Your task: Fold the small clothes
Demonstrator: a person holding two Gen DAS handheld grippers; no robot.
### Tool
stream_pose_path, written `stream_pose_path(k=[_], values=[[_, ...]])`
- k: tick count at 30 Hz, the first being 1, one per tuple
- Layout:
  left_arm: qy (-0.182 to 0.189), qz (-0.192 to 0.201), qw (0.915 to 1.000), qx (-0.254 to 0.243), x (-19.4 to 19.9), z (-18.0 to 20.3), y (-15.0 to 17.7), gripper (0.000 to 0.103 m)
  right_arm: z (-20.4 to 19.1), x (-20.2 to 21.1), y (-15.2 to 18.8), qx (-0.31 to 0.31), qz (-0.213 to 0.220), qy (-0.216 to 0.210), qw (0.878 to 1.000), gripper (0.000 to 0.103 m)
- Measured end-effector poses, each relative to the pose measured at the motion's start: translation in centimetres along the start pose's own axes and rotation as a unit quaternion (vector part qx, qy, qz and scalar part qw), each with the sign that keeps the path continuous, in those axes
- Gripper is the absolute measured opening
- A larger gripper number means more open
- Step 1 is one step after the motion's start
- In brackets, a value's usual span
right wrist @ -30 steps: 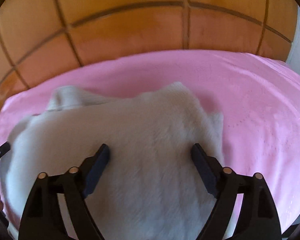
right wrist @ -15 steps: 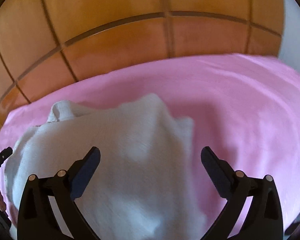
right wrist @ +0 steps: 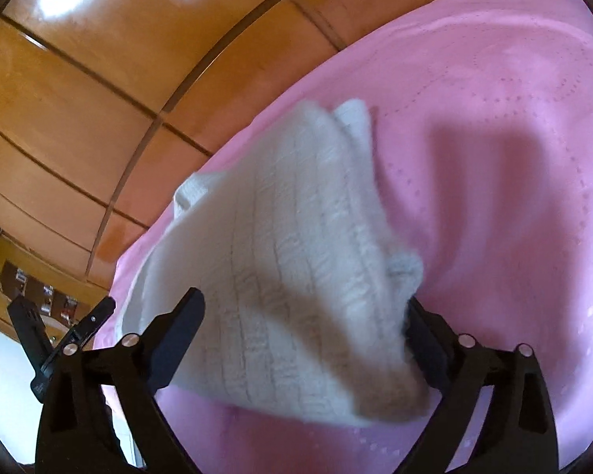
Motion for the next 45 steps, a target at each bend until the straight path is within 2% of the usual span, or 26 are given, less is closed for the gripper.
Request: stream_pose_path(k=[1,3,6,9,14,17,20,22,26,30,32,34,36,41,43,45], values=[[0.002,-0.001,1.0000,-0.003,-0.1,0.3,0.1,0.064,0.1,-0.1,-0.1,-0.002,0.000,0.003,1.000,0.078],[0.006,-0.005,0.9999,-0.010,-0.3,1.0,0.5,0.064,0.2,-0.5,-0.4,-0.012,0.000,0.008,1.000,0.053],[0.014,-0.016,0.9996,-0.015,-1.0,1.7,1.1,0.064,0.5,-0.3,-0.5,-0.025,-0.005,-0.003,1.000,0.037],[0.019,-0.039,0.9989,-0.017,-2.3,2.0,2.0,0.064,0.1,0.2,-0.3,-0.018,-0.008,-0.003,1.000,0.029],[0.031,-0.062,0.9974,-0.021,-4.1,1.7,3.0,0.066,-1.4,0.8,-0.5,-0.009,-0.017,-0.015,1.000,0.023],[0.054,-0.069,0.9961,-0.001,-4.5,1.1,3.0,0.066,-3.6,1.7,-1.2,0.009,-0.010,-0.029,0.999,0.020],[0.086,-0.073,0.9931,0.031,-3.9,0.4,2.5,0.066,-7.5,2.3,-2.3,0.044,-0.002,-0.044,0.998,0.018],[0.121,-0.078,0.9871,0.070,-3.2,-0.6,2.1,0.066,-10.9,2.3,-2.8,0.068,0.004,-0.059,0.996,0.017],[0.188,-0.075,0.9666,0.157,-1.3,-4.0,1.6,0.066,-18.7,1.0,-2.9,0.133,-0.004,-0.102,0.986,0.015],[0.228,-0.059,0.9527,0.192,1.1,-7.2,1.2,0.066,-25.4,-2.6,-0.9,0.188,-0.028,-0.124,0.974,0.014],[0.260,-0.055,0.9381,0.222,2.2,-9.1,1.0,0.067,-28.0,-4.9,0.8,0.209,-0.049,-0.133,0.968,0.014],[0.285,-0.054,0.9250,0.245,2.8,-10.5,1.0,0.072,-29.7,-7.0,2.8,0.227,-0.072,-0.136,0.962,0.013],[0.293,-0.050,0.9186,0.261,3.1,-11.7,1.0,0.074,-30.9,-9.5,5.1,0.234,-0.101,-0.136,0.957,0.013],[0.333,-0.073,0.8915,0.298,2.0,-11.9,1.6,0.082,-32.0,-12.9,9.6,0.270,-0.140,-0.115,0.946,0.013],[0.328,-0.084,0.8903,0.304,1.0,-11.6,1.8,0.082,-32.1,-13.2,10.7,0.301,-0.137,-0.098,0.939,0.013],[0.326,-0.099,0.8885,0.307,0.1,-11.5,1.5,0.082,-32.2,-13.5,11.1,0.311,-0.133,-0.087,0.937,0.014]])
Point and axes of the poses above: each gripper's, at about its wrist camera, not at the fingertips, and x roughly against the way its jaws point, z to its right, y to its underside, the point moved 7 cm from there along -x, roughly the way its jaws point, and after that the axes turned 4 degrees about x, right-handed, at the moved point
